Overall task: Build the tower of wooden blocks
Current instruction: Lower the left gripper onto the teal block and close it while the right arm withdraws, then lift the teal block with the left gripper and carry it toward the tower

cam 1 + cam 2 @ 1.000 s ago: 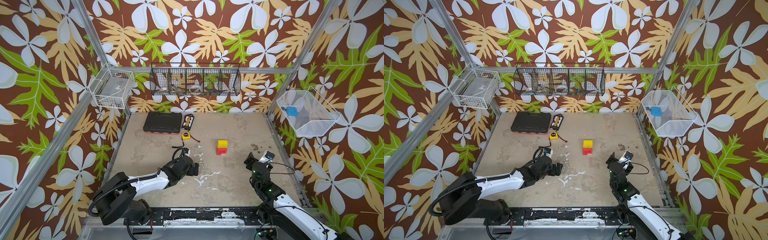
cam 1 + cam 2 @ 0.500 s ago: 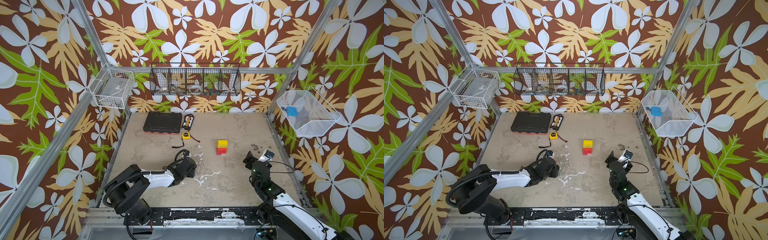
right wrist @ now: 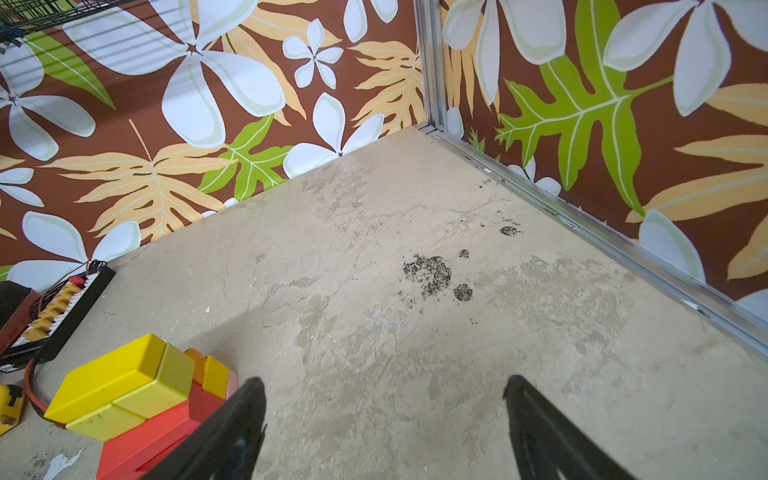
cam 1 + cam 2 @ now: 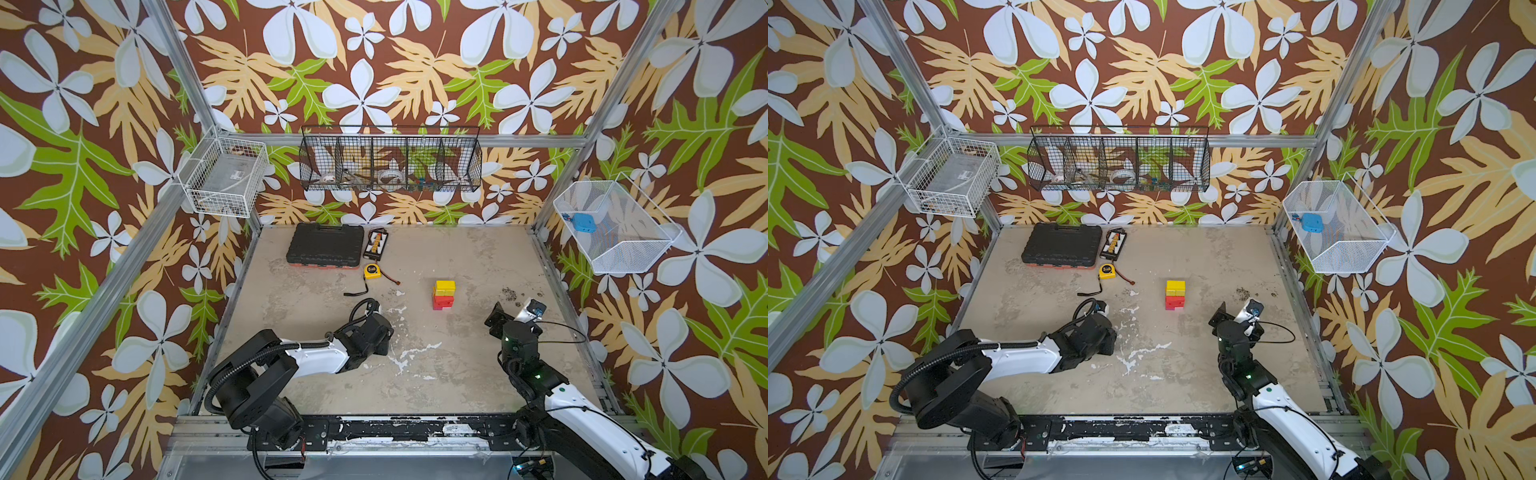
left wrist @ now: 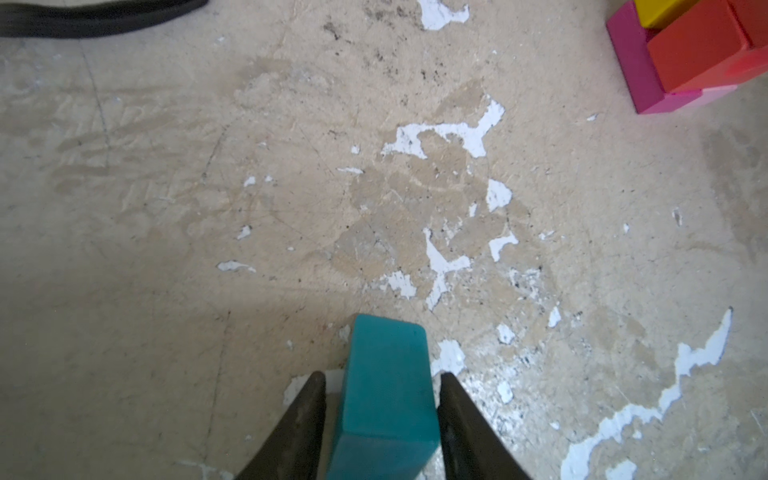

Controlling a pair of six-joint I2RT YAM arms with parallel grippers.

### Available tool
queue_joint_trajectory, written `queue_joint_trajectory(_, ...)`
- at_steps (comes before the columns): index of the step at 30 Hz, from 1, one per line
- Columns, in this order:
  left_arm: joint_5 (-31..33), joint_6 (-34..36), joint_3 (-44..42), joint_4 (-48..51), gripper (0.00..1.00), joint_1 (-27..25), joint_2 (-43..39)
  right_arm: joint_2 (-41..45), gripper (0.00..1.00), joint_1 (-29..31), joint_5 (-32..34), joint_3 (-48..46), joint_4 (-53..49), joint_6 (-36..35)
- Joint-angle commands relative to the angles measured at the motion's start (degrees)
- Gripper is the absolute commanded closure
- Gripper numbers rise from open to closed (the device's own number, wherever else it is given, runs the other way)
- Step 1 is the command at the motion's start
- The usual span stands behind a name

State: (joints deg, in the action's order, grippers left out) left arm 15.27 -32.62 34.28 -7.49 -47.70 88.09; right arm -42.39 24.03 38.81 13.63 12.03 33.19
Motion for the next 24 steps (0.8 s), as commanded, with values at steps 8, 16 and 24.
queue_joint_trajectory(8,2.52,1.90,1.13,1.66,0.56,-0.67,0.91,-0.22,0.10,-0.03,-0.18,0.35,1.17,0.21)
queue_joint_trajectory(16,3.74,2.22,2.51,2.17,0.66,-1.73,3.02,0.03,0.10,-0.06,-0.40,0.35,0.76,0.21)
queue_joint_trajectory(24,4.17,2.10,3.57,3.02,0.77,-2.21,1.78,5.62,0.01,-0.04,-11.81,10.17,-18.50,9.64)
